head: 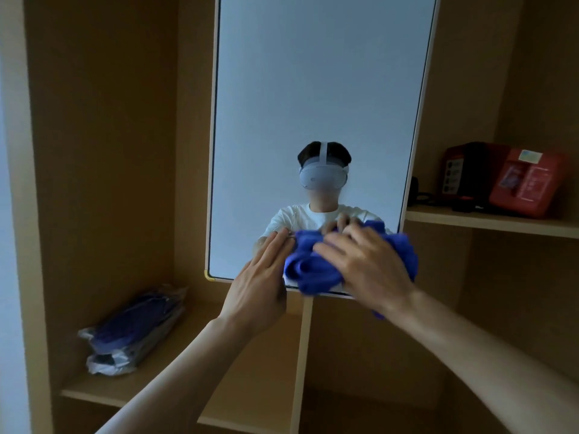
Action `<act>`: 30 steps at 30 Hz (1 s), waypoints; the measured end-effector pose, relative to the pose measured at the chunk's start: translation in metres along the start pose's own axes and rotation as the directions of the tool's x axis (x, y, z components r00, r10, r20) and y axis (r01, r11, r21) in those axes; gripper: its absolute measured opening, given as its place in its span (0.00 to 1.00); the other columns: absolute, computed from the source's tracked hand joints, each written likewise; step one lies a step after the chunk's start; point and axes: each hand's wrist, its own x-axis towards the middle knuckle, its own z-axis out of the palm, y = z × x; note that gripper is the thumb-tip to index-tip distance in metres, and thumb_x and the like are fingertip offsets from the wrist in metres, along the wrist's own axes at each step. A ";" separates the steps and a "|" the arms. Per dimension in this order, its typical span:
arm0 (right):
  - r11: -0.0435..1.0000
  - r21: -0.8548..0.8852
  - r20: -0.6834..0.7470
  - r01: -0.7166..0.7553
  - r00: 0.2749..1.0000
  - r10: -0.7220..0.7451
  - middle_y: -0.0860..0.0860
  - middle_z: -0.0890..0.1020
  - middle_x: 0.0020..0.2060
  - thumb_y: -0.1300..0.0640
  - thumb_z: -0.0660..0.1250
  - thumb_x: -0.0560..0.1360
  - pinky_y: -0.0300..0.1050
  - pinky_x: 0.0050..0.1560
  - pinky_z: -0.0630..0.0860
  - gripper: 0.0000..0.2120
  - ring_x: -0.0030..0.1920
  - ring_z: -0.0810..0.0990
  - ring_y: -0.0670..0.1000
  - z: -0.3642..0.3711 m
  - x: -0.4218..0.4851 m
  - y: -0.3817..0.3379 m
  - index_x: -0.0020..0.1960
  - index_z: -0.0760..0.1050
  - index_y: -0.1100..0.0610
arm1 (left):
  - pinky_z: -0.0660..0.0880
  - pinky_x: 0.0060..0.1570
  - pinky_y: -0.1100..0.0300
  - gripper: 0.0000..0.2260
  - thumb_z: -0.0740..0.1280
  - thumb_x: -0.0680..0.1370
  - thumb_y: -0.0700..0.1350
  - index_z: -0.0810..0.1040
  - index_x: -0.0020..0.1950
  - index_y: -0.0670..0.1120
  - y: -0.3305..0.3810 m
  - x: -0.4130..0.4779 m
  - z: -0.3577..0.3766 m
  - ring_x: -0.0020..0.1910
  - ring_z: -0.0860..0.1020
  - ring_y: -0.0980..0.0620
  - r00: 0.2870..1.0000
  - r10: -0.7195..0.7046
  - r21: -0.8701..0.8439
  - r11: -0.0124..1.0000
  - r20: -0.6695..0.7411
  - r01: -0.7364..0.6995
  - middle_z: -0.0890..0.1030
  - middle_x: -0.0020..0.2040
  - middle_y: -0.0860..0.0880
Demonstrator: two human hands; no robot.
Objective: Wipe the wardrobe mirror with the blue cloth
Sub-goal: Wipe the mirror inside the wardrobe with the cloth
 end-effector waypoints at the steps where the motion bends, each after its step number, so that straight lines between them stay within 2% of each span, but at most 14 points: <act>1: 0.999 -0.018 -0.041 -0.038 0.998 0.037 0.53 0.82 0.56 0.65 0.67 0.72 0.55 0.52 0.74 0.18 0.51 0.76 0.58 -0.008 0.015 0.009 0.60 0.78 0.55 | 0.70 0.73 0.53 0.39 0.66 0.78 0.37 0.51 0.84 0.53 0.000 -0.001 0.000 0.82 0.53 0.51 1.000 -0.001 0.016 1.000 0.001 0.001 0.48 0.84 0.55; 4: 0.986 -0.055 -0.163 -0.157 0.976 0.146 0.53 0.83 0.54 0.65 0.66 0.68 0.56 0.49 0.72 0.21 0.49 0.75 0.60 -0.033 0.061 0.038 0.61 0.78 0.57 | 0.64 0.74 0.59 0.38 0.65 0.79 0.42 0.46 0.84 0.52 0.000 -0.003 0.001 0.82 0.53 0.53 1.000 -0.003 0.052 0.999 0.019 0.002 0.41 0.84 0.57; 6: 0.974 -0.060 -0.181 -0.219 0.962 0.206 0.53 0.83 0.53 0.65 0.69 0.66 0.56 0.48 0.71 0.24 0.49 0.75 0.60 -0.041 0.080 0.045 0.61 0.78 0.56 | 0.56 0.75 0.63 0.38 0.64 0.80 0.43 0.45 0.84 0.50 -0.001 -0.003 0.002 0.82 0.49 0.55 1.000 0.014 0.069 0.998 0.022 -0.015 0.39 0.83 0.56; 8: 0.969 -0.074 -0.185 -0.236 0.958 0.219 0.53 0.83 0.52 0.64 0.66 0.68 0.56 0.49 0.70 0.21 0.49 0.74 0.60 -0.036 0.080 0.037 0.61 0.78 0.56 | 0.53 0.75 0.64 0.38 0.64 0.80 0.42 0.45 0.84 0.49 -0.003 -0.004 0.002 0.82 0.48 0.55 1.000 0.021 0.059 0.998 0.019 -0.022 0.40 0.84 0.56; 10: 0.975 -0.063 -0.165 -0.213 0.966 0.200 0.53 0.82 0.52 0.62 0.61 0.69 0.55 0.51 0.69 0.20 0.50 0.74 0.60 -0.022 0.062 0.019 0.60 0.78 0.56 | 0.56 0.75 0.63 0.38 0.65 0.79 0.41 0.49 0.84 0.49 -0.004 -0.006 0.001 0.82 0.52 0.54 1.000 0.018 0.046 0.999 0.000 -0.018 0.46 0.84 0.54; 13: 0.991 -0.004 -0.085 -0.132 0.988 0.132 0.52 0.82 0.51 0.64 0.64 0.69 0.54 0.54 0.72 0.19 0.52 0.75 0.59 0.003 0.024 -0.013 0.59 0.78 0.55 | 0.68 0.75 0.53 0.34 0.68 0.76 0.37 0.62 0.81 0.46 -0.003 -0.009 0.000 0.79 0.63 0.47 0.998 0.010 -0.002 1.000 -0.061 -0.010 0.60 0.82 0.48; 15: 0.994 0.038 -0.029 -0.099 0.995 0.100 0.52 0.82 0.52 0.64 0.66 0.70 0.53 0.53 0.74 0.19 0.52 0.76 0.58 0.016 0.003 -0.030 0.60 0.78 0.55 | 0.68 0.75 0.49 0.34 0.68 0.75 0.38 0.62 0.81 0.45 -0.004 -0.010 0.000 0.81 0.59 0.47 0.998 -0.007 -0.031 0.999 -0.058 0.005 0.58 0.83 0.48; 19: 0.996 0.054 0.024 -0.070 0.997 0.068 0.51 0.83 0.54 0.63 0.71 0.71 0.52 0.52 0.76 0.19 0.53 0.78 0.57 0.030 -0.018 -0.045 0.62 0.79 0.54 | 0.65 0.77 0.48 0.38 0.69 0.75 0.41 0.58 0.83 0.47 -0.010 -0.014 0.001 0.83 0.51 0.50 0.998 -0.054 0.014 0.998 -0.038 0.055 0.54 0.84 0.49; 24: 0.999 0.036 0.012 -0.029 1.000 0.029 0.52 0.83 0.54 0.63 0.67 0.74 0.53 0.51 0.76 0.16 0.53 0.78 0.58 0.023 -0.010 -0.035 0.61 0.79 0.55 | 0.67 0.75 0.48 0.37 0.66 0.77 0.40 0.54 0.83 0.52 -0.014 -0.023 -0.003 0.83 0.45 0.51 0.990 -0.139 0.040 0.990 -0.001 0.139 0.48 0.84 0.52; 26: 0.998 0.018 -0.018 -0.062 0.998 0.062 0.54 0.82 0.56 0.64 0.68 0.71 0.55 0.52 0.74 0.19 0.53 0.77 0.60 0.012 0.006 -0.025 0.61 0.78 0.55 | 0.68 0.75 0.49 0.37 0.65 0.78 0.40 0.52 0.83 0.54 -0.015 -0.024 -0.005 0.83 0.46 0.52 0.991 -0.127 0.010 0.992 0.029 0.127 0.46 0.84 0.54; 30: 0.985 -0.058 -0.117 -0.160 0.981 0.152 0.55 0.82 0.55 0.64 0.65 0.68 0.56 0.51 0.69 0.22 0.51 0.76 0.62 -0.022 0.065 0.013 0.62 0.78 0.56 | 0.72 0.71 0.52 0.38 0.66 0.78 0.39 0.52 0.84 0.54 -0.017 -0.021 -0.012 0.82 0.53 0.53 0.990 -0.141 -0.027 0.990 0.022 0.142 0.48 0.84 0.57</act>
